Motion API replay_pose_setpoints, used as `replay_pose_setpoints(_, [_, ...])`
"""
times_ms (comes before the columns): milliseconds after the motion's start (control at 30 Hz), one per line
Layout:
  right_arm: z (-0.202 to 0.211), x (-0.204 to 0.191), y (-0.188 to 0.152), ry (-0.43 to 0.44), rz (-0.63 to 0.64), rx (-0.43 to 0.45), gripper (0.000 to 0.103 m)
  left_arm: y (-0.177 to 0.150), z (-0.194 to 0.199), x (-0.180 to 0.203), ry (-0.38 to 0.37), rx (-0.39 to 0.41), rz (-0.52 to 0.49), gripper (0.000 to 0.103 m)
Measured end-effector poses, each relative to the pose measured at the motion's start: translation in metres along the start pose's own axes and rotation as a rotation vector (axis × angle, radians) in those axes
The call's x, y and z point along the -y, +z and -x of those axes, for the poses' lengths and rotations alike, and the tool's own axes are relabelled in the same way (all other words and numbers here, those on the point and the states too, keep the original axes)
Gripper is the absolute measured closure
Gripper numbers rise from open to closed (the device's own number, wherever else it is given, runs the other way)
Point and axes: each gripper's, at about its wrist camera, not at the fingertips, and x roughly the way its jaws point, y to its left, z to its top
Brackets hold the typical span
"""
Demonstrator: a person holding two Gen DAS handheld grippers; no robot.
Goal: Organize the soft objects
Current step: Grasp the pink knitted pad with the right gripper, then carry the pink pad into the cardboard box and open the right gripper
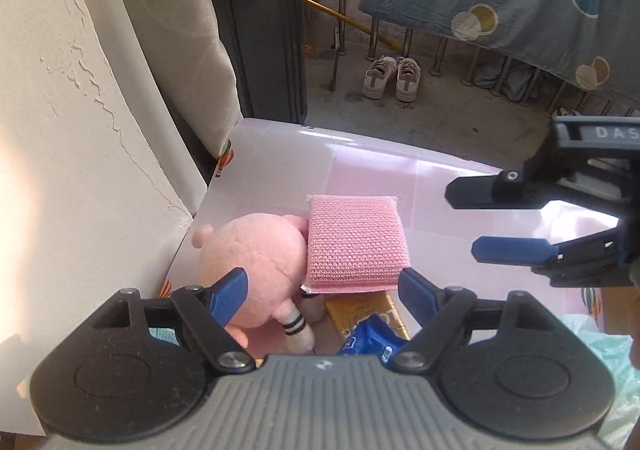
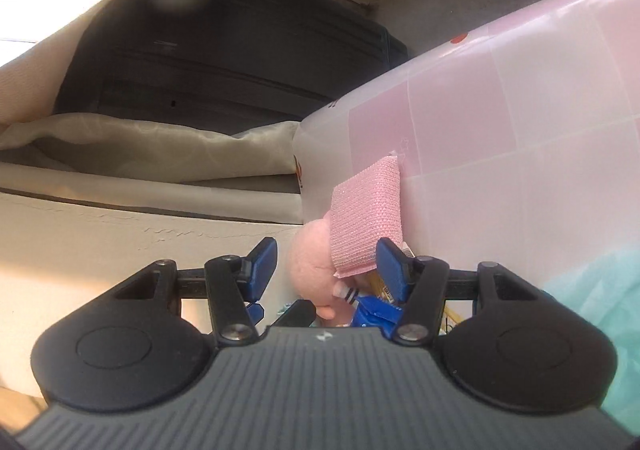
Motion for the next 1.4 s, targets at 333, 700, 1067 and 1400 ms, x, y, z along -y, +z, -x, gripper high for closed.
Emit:
replay_pose_setpoints(333, [-0.072,0.04,0.023,-0.044,-0.104,-0.053,0.054,0.009,-0.052,0.003,-0.033,-0.08,0.028,0.02])
replay_pose_setpoints(700, [-0.083,0.052,0.02,0.012,-0.084,-0.079,0.074,0.011,-0.062,0.016,-0.047,-0.092,-0.005,0.017])
replay_pose_setpoints(1067, [-0.042,0.041,0.009,0.05,-0.036,-0.063,0.076,0.005,-0.04,0.03,-0.127,-0.117,-0.007,0.017])
replay_pose_setpoints(1400, [0.068,0.02,-0.034,0.104,0.042,0.04,0.076,-0.013,0.056,0.069,-0.222,-0.027,-0.058,0.017])
